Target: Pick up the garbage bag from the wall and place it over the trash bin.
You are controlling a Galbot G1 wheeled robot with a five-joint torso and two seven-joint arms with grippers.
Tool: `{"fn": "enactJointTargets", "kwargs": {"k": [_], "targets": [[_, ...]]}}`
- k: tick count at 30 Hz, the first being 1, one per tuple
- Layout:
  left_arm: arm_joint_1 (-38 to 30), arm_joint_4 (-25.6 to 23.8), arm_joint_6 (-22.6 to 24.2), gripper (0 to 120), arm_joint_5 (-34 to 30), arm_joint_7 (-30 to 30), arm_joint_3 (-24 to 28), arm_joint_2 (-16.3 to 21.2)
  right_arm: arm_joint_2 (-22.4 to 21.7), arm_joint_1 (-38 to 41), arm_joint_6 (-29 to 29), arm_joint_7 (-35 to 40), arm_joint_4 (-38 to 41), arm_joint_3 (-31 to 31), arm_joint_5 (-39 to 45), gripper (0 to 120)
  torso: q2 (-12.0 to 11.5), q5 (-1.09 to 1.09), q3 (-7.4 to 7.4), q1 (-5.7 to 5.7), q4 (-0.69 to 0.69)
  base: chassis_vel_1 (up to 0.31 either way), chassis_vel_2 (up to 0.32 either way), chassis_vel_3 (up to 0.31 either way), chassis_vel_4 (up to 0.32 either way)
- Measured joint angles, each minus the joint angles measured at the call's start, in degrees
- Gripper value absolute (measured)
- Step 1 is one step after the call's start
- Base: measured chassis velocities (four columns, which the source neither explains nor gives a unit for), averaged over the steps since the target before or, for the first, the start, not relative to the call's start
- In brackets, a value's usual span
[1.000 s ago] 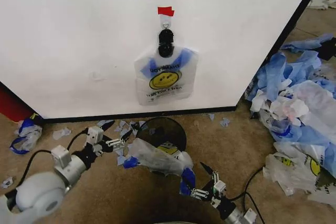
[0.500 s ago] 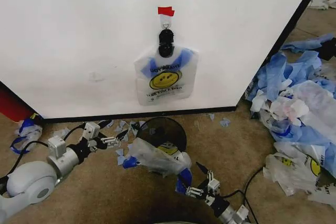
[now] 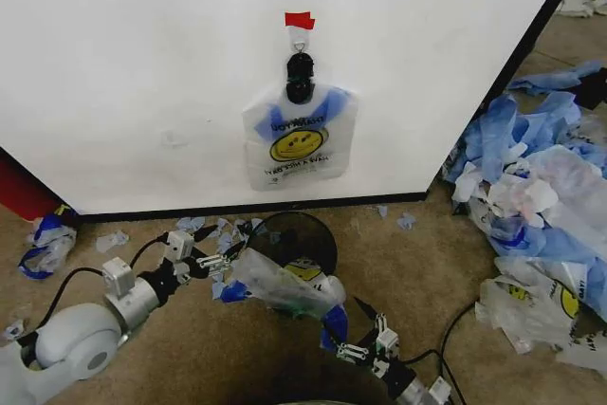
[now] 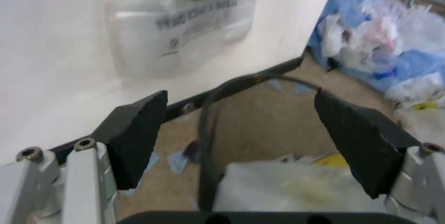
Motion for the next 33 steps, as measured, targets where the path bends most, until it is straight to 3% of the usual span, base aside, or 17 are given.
{"fn": "enactJointTargets", "kwargs": {"k": [5, 15, 26, 33], "targets": [[1.91, -3.00, 0.56, 83, 2.02, -0.96, -0.83, -1.85, -1.57, -1.13, 0.38, -0.15, 1.29, 1.19, 0.14, 97, 0.00, 0.00, 0.00, 0.00, -0.01, 0.000, 0.000, 0.000, 0.000], [4.11, -4.16, 0.60, 83, 5.28, -1.24, -1.39, -5.55, -4.17, -2.05, 0.56, 0.19, 3.72, 2.54, 0.47, 97, 0.00, 0.01, 0.00, 0.00, 0.00, 0.000, 0.000, 0.000, 0.000], [3.74, -2.93, 0.51, 83, 5.69, -1.29, -1.45, -6.42, -5.66, -1.37, 0.76, 0.84, 5.07, 3.82, 1.75, 97, 0.00, 0.01, 0.00, 0.00, 0.00, 0.000, 0.000, 0.000, 0.000], [0.93, -1.41, 1.06, 84, 3.39, -1.77, -1.52, -5.39, -7.21, 0.85, -0.06, 1.20, 8.30, 8.79, 7.07, 97, 0.00, -0.02, 0.00, 0.00, 0.00, 0.000, 0.000, 0.000, 0.000]]}}
